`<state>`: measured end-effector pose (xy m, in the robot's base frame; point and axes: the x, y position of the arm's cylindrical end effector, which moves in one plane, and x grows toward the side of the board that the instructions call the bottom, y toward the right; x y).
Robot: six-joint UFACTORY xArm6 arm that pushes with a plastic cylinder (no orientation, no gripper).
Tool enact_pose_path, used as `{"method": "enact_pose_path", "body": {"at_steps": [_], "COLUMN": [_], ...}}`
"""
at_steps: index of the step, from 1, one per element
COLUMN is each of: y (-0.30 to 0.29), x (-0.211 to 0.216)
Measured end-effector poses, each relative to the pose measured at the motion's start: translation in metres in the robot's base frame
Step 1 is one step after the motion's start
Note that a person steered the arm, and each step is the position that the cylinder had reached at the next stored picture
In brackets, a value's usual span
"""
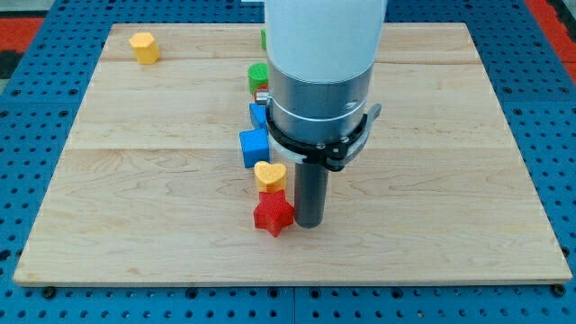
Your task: Place the yellow hexagon below the green star
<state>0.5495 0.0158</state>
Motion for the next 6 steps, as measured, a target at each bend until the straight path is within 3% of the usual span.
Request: {"method": "enact_pose_path", "body": {"at_steps": [1,2,3,4,6], "y": [0.019,0.026,-0.054,-0.175,-0.319], "x": [0.014,0.065,0.066,0.053,-0.061]}}
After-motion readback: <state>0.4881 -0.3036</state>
